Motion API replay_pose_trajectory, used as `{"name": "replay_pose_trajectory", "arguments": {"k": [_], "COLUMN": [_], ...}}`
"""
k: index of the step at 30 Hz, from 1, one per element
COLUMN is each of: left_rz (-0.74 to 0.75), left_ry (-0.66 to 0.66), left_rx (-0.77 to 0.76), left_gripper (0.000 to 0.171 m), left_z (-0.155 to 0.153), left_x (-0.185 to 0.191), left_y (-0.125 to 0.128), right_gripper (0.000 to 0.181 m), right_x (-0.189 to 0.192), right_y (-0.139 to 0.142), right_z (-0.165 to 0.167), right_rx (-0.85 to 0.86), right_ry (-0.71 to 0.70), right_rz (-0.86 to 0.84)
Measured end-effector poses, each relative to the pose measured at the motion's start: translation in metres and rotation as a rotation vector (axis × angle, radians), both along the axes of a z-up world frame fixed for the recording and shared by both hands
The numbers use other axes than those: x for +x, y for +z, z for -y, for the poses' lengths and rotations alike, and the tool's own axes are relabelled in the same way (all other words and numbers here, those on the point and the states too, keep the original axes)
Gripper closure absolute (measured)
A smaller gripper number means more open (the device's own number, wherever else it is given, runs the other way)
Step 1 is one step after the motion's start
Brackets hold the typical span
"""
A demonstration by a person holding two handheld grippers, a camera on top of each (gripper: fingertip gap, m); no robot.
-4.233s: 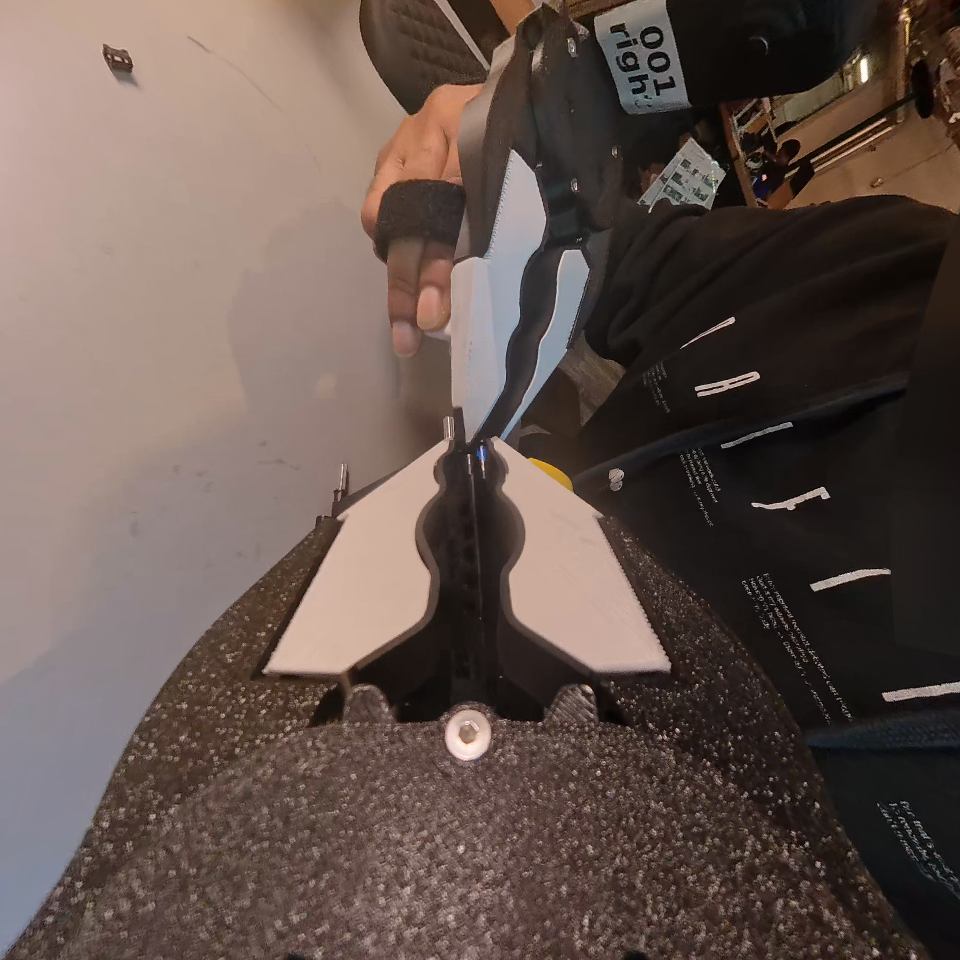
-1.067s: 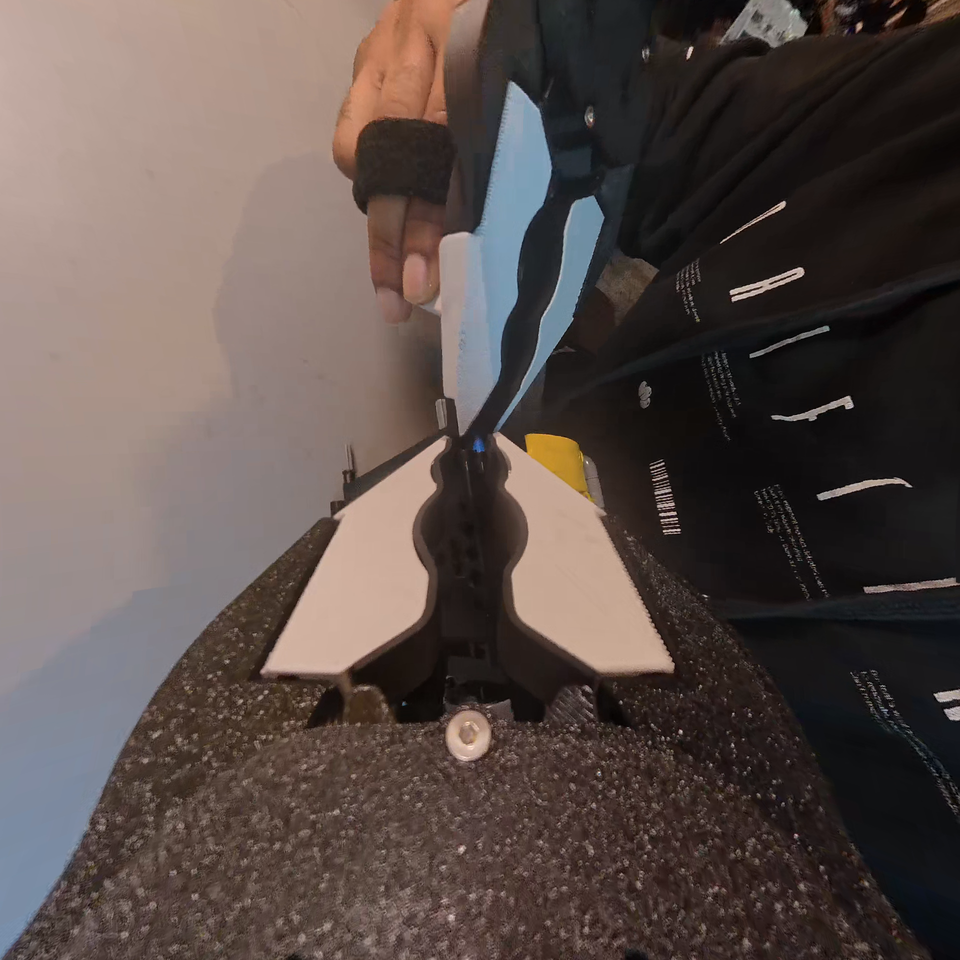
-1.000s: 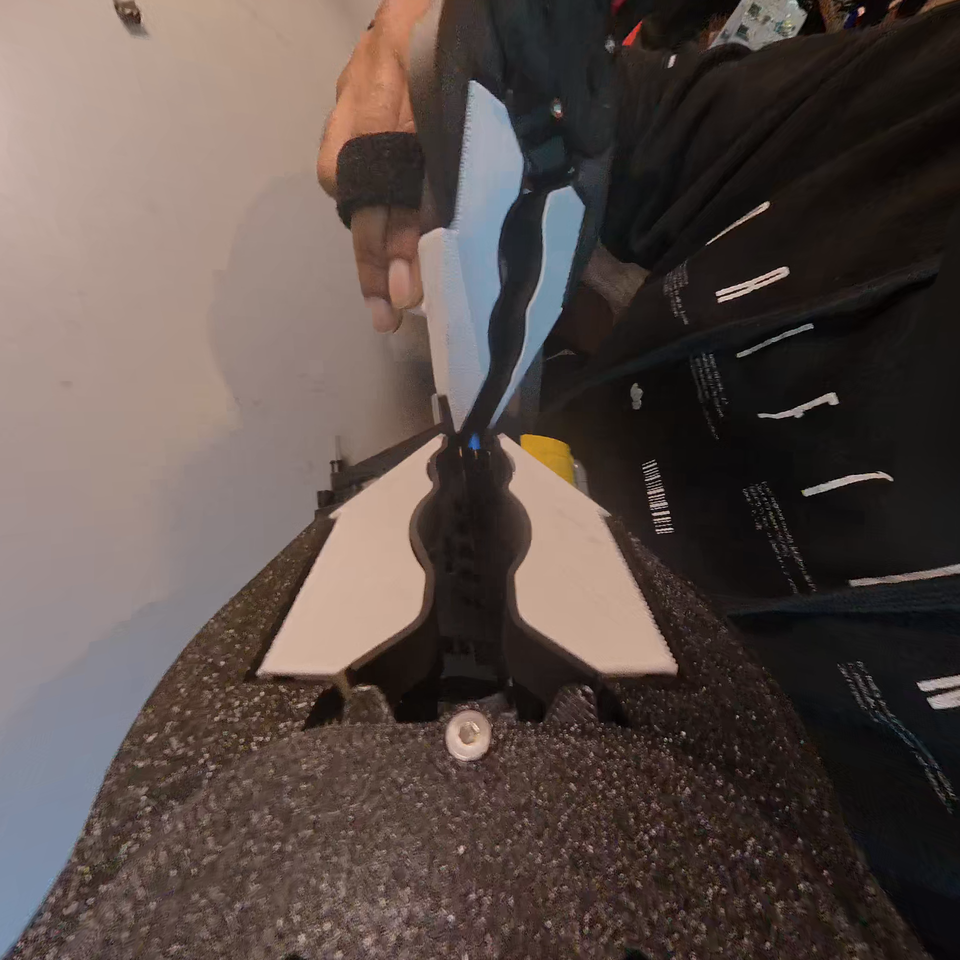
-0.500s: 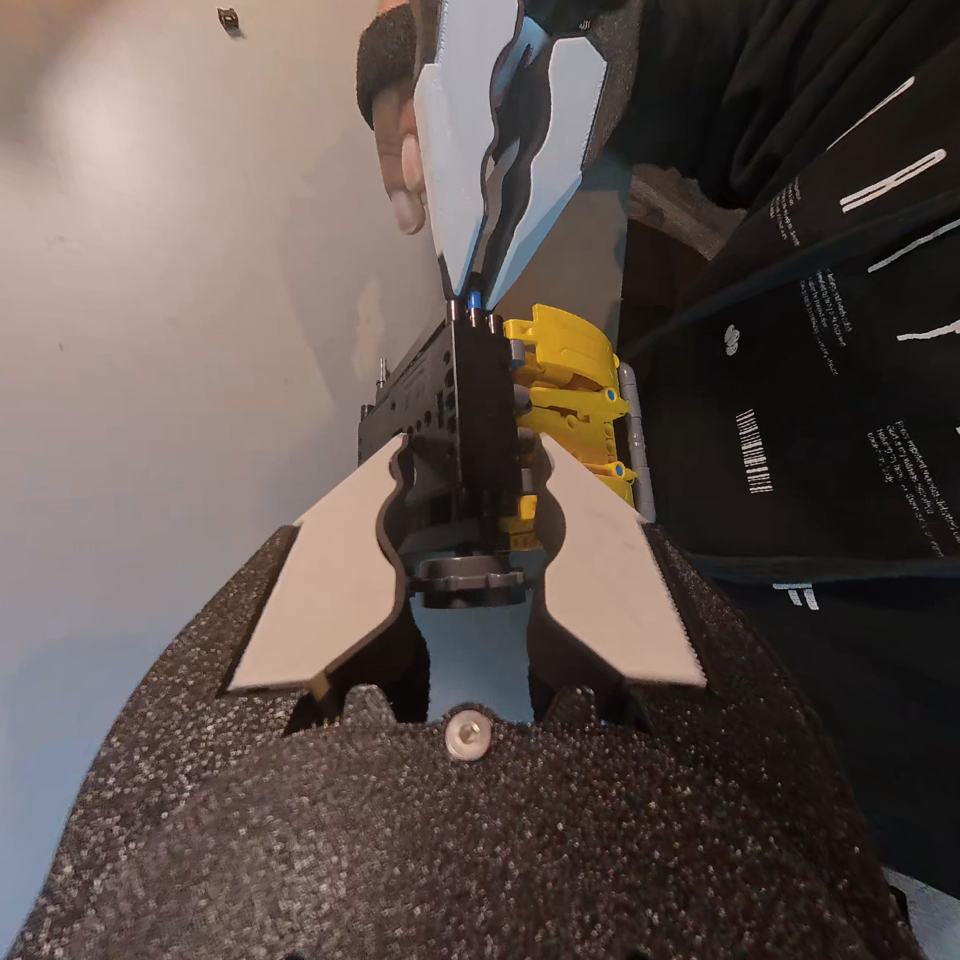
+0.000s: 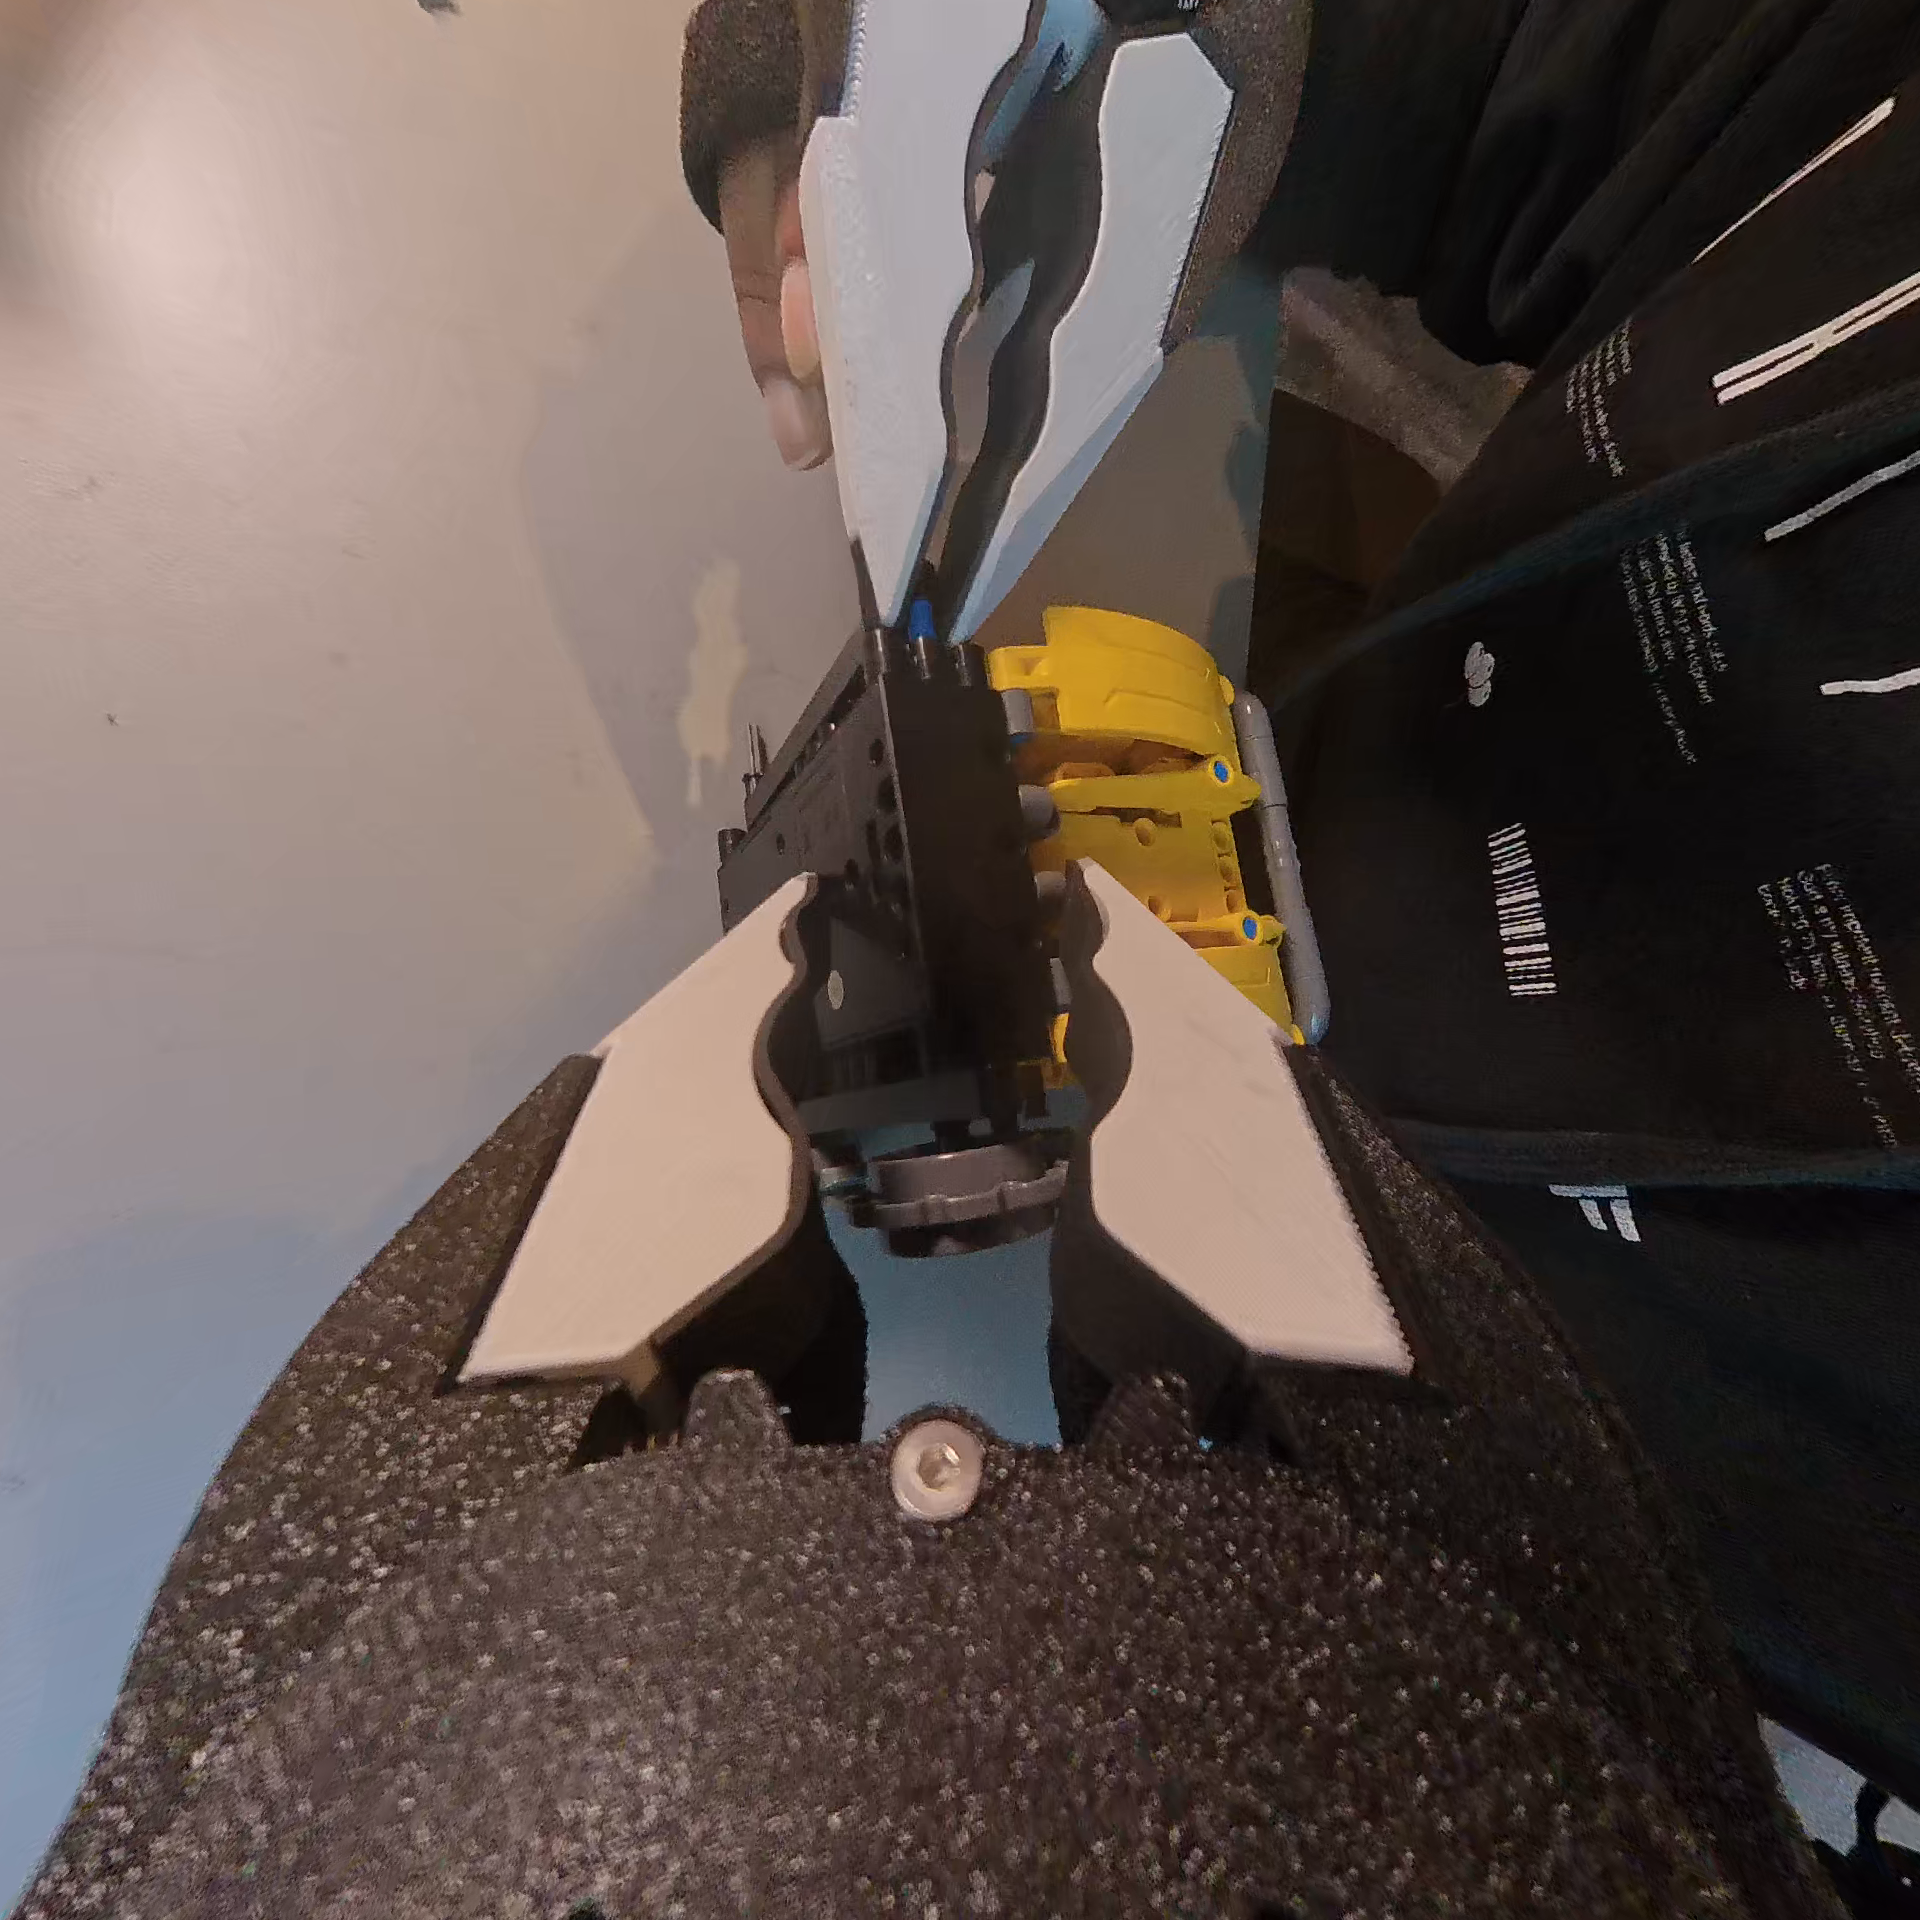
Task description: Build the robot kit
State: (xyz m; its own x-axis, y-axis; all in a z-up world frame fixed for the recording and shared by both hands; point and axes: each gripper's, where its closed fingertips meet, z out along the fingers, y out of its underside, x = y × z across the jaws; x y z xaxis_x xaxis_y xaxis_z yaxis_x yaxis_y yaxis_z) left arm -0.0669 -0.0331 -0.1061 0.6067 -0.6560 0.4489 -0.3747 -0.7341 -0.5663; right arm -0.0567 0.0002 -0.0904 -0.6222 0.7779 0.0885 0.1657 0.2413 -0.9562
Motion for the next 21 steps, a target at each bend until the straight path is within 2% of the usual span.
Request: {"name": "replay_pose_trajectory", "arguments": {"k": [4,7,10,14,15,18,21], "left_rz": [0.027,0.052,0.124,0.266,0.296,0.406,0.494], "left_ry": [-0.002,-0.016,0.029,0.069,0.064,0.033,0.021], "left_rx": [0.008,0.073,0.163,0.273,0.307,0.425,0.425], "left_gripper": [0.13,0.13,0.129,0.13,0.13,0.13,0.128], "left_z": [0.001,0.002,-0.001,-0.007,-0.007,-0.007,-0.009], "left_x": [0.0,-0.001,-0.004,-0.003,-0.001,0.007,0.018], "left_y": [0.001,0.003,0.008,0.026,0.03,0.04,0.033], "right_gripper": [0.177,0.174,0.165,0.156,0.167,0.174,0.175], "right_x": [0.002,0.002,0.005,0.003,0.002,0.009,0.018], "right_y": [0.0,0.001,0.009,-0.001,0.005,0.026,0.028], "right_z": [0.002,0.004,0.001,0.002,-0.001,-0.004,-0.007], "right_rx": [-0.005,-0.087,-0.123,-0.091,-0.09,-0.001,0.223], "right_ry": [0.045,0.071,0.077,0.075,0.056,0.062,0.063], "right_rz": [0.016,0.027,0.007,0.015,-0.004,-0.006,0.147]}}
